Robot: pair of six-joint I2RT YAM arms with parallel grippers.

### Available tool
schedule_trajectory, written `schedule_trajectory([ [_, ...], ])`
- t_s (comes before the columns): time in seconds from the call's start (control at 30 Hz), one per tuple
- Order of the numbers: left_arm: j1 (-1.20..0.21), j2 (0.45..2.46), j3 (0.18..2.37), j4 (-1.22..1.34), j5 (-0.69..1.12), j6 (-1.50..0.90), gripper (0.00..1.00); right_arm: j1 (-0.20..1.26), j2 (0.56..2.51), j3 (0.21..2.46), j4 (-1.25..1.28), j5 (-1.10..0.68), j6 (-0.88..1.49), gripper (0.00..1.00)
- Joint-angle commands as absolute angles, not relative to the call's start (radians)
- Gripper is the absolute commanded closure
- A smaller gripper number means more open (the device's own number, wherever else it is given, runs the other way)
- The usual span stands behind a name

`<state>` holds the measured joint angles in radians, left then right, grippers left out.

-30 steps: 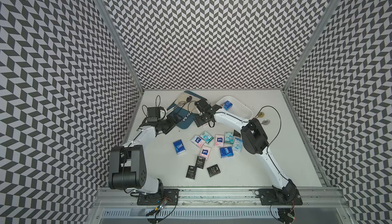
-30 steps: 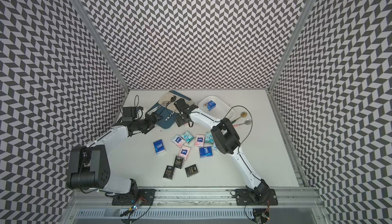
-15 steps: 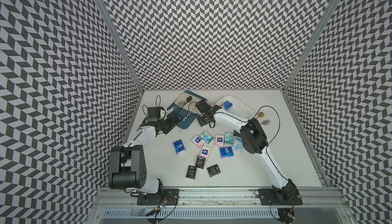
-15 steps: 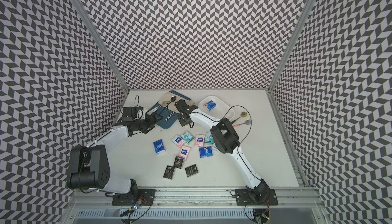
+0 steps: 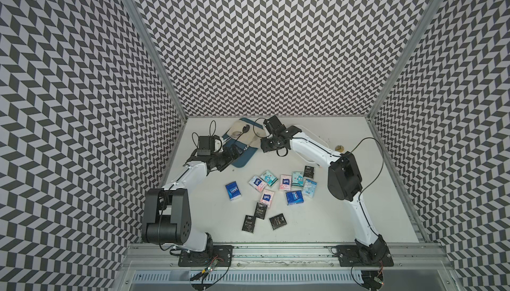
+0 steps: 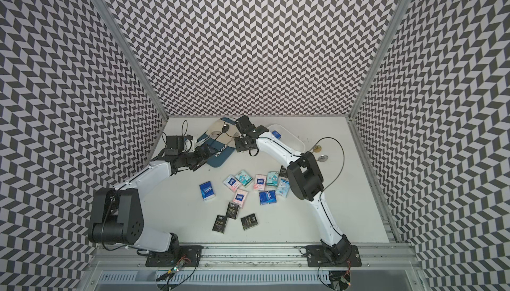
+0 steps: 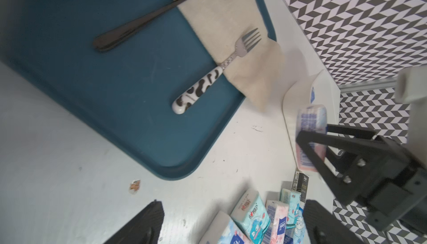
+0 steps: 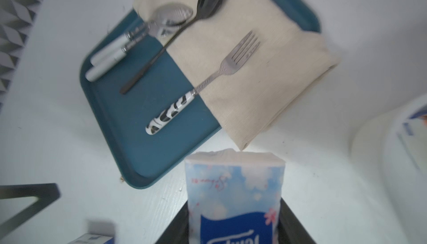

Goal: Put the pocket tissues into the storage box
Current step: Pick up the pocket tissues from the center of the board, then place the pocket tissues in the storage box.

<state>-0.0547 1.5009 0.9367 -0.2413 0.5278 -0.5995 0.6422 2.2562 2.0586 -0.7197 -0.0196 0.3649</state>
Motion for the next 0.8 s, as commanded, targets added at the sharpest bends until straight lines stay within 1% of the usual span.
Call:
schedule_trajectory([
  [0.0, -0.085, 1.515, 0.987, -0.246, 0.502, -0.586, 0.0, 0.566, 2.174, 1.986, -0.665, -0.046, 0.464, 0.49],
  [0.23, -0.107, 1.511, 0.998, -0.27, 0.474, -0.562, 0.0, 0.44, 2.058, 1.795, -0.556, -0.004, 0.542, 0.49],
  [0.43, -0.109, 1.505, 0.97, -0.267, 0.474, -0.562, 0.0, 0.338, 2.035, 1.668, -0.485, -0.055, 0.674, 0.49],
  [0.57, -0.11, 1.505, 0.964, -0.265, 0.474, -0.559, 0.0, 0.314, 2.046, 1.606, -0.422, -0.062, 0.784, 0.49],
  [0.77, -0.11, 1.498, 0.963, -0.273, 0.472, -0.554, 0.0, 0.304, 2.09, 1.591, -0.373, -0.037, 0.922, 0.49],
])
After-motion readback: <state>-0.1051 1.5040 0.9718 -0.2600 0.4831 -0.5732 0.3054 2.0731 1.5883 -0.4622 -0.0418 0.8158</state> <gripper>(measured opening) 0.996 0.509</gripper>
